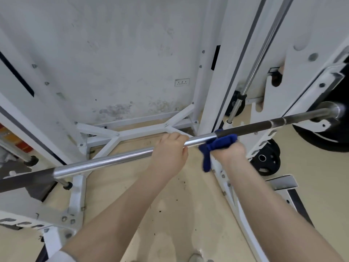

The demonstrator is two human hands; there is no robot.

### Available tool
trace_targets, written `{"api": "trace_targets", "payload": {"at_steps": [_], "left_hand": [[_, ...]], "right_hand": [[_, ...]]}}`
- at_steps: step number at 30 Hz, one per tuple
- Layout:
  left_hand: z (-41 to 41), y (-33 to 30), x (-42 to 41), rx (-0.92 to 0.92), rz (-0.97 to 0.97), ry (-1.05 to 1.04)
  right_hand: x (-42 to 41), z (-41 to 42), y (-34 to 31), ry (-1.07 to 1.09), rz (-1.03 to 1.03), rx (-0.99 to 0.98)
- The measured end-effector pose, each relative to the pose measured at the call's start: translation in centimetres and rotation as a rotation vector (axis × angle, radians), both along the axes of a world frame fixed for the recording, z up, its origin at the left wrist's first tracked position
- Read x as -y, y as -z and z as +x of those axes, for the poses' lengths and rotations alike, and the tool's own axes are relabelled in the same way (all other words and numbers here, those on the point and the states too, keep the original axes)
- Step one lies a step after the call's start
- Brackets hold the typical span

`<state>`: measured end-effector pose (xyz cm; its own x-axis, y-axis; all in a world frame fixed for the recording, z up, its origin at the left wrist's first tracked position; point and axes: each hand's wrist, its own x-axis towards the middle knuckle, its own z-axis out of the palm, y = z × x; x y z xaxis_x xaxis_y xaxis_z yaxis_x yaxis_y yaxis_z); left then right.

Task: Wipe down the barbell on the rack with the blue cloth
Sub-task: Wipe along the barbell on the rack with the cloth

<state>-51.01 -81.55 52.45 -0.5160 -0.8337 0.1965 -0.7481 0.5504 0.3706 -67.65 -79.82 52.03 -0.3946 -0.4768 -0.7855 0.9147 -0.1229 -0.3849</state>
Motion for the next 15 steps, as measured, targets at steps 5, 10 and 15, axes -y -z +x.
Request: {"api": "trace_targets", "payload": {"at_steps": [5,10,15], "left_hand": [[-4.1,0.9,0.5,0.102,-0.007,-0.025],[-6.5,1.6,0.7,0.116,-0.003,-0.081],[-7.2,1.5,1.3,0.118,0.005,-0.159]], "right_hand": [[-1.0,-0.3,0.6,-0.05,0.127,-0.503],[-0.3,-4.0,2.1,-0.238,-0.007,-1.472],[0.2,-4.7,4.5,-0.771,0.18,-2.286]]}}
